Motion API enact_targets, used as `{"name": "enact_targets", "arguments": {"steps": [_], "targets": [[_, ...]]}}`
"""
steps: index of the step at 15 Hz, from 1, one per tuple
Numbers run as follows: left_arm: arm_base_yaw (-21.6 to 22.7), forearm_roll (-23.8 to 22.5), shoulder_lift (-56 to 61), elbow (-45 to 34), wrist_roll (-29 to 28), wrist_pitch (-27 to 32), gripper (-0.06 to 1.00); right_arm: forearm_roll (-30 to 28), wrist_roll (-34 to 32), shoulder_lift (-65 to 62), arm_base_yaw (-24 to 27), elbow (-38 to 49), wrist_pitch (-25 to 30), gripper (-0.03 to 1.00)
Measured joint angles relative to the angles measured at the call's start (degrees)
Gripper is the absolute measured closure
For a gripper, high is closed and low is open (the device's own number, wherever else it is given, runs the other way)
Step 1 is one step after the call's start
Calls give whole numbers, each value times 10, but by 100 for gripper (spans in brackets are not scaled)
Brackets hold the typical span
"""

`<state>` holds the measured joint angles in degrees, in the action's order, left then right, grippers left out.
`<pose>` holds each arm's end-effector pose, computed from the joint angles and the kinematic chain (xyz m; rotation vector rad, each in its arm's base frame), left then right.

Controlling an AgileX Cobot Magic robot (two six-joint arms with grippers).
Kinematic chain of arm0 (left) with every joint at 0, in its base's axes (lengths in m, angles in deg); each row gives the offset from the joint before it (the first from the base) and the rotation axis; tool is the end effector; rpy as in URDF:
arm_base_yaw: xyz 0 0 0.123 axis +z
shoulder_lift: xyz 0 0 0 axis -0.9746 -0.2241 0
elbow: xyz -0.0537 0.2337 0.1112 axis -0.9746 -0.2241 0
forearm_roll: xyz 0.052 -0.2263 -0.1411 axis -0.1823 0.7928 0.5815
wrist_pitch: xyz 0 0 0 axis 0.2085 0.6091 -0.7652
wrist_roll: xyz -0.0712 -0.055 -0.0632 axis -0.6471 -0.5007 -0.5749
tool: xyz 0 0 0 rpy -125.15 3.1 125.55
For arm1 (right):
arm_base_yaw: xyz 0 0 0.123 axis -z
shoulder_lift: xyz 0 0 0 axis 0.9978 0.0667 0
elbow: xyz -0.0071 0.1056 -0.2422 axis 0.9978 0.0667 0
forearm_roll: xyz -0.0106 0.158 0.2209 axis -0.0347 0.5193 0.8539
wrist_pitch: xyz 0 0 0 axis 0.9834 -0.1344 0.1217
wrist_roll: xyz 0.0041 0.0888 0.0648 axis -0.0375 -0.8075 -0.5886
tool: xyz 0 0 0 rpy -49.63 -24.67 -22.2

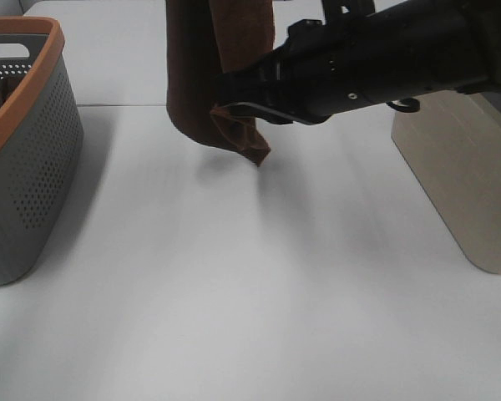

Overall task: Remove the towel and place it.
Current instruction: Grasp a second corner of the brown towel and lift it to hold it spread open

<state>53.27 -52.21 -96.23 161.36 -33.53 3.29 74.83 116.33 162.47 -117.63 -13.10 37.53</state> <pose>0.4087 -0.2106 0.4564 0.2488 2.0466 -0.7322 0.2983 0.2109 0.2147 -0.5116 2.1868 0.6614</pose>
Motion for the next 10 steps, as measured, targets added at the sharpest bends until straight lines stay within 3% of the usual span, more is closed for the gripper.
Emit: {"name": "enact_targets", "arguments": {"steps": [2, 3, 4, 7, 8, 9, 10], "targets": [[9, -2, -8, 0, -2, 42, 94, -77, -45, 0, 68, -2, 85, 97], [9, -2, -11, 0, -2, 53, 94, -102, -63, 1, 77, -6, 103, 97], [9, -2, -19, 0, -2, 75, 94, -168, -107, 1, 93, -17, 147, 97], [9, 1, -41, 0, -2, 137, 94, -449, -309, 1, 99, -70, 226, 97], [9, 1, -45, 0, -2, 142, 94, -535, -384, 1, 99, -88, 233, 97], [9, -14, -45, 0, 2, 145, 94, -657, -480, 1, 101, -122, 232, 97], [9, -25, -45, 0, 10, 146, 94, -692, -506, 1, 101, -140, 226, 97]]}}
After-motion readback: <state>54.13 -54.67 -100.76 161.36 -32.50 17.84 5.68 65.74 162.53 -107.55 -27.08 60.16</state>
